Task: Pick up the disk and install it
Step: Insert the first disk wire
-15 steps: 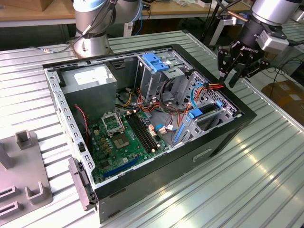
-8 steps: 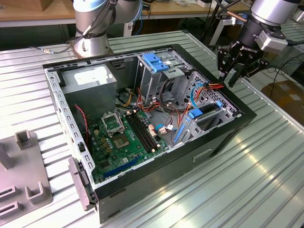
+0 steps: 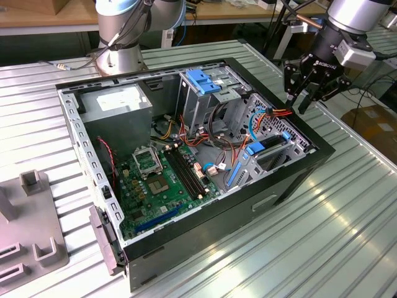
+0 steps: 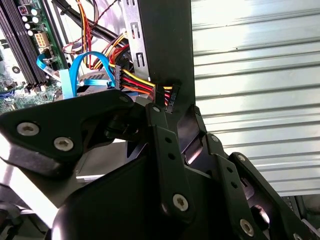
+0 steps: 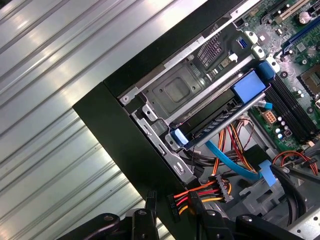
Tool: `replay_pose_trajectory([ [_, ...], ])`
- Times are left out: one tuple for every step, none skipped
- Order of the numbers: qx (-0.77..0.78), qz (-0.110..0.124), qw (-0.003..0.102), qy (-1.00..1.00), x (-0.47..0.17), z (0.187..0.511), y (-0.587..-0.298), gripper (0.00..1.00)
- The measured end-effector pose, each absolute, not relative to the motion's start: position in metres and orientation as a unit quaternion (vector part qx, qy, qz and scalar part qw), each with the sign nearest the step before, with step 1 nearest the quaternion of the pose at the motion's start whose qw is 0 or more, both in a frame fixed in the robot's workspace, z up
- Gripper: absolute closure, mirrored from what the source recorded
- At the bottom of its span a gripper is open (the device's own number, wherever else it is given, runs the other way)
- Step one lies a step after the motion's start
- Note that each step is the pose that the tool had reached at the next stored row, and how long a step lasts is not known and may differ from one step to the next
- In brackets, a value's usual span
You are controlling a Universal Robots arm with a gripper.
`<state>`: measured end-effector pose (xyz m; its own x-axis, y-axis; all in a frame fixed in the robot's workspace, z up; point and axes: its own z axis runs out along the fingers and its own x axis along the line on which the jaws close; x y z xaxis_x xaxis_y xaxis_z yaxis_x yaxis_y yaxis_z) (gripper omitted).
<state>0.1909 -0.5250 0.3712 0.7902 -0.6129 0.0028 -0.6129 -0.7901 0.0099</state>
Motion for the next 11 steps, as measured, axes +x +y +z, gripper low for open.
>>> replay_pose_trajectory([
  [0.946, 0.000, 0.005, -0.324, 0.1910, 0.3711, -0.5249, 0.62],
  [0.946, 0.000, 0.005, -0.324, 0.1910, 0.3710, -0.5239, 0.62],
  [0.947, 0.000, 0.005, -0.322, 0.1910, 0.3706, -0.5224, 0.62],
  [0.948, 0.000, 0.005, -0.319, 0.1910, 0.3703, -0.5220, 0.62],
  [0.950, 0.000, 0.005, -0.313, 0.1910, 0.3698, -0.5218, 0.62],
  [0.953, 0.001, 0.005, -0.301, 0.1910, 0.3693, -0.5217, 0.62],
  [0.956, 0.001, 0.005, -0.293, 0.1911, 0.3691, -0.5217, 0.62],
  [0.959, 0.001, 0.005, -0.284, 0.1911, 0.3688, -0.5217, 0.62],
  [0.961, 0.001, 0.005, -0.275, 0.1910, 0.3686, -0.5217, 0.62],
  [0.964, 0.001, 0.005, -0.264, 0.1910, 0.3682, -0.5217, 0.62],
  [0.968, 0.002, 0.005, -0.249, 0.1910, 0.3676, -0.5217, 0.62],
])
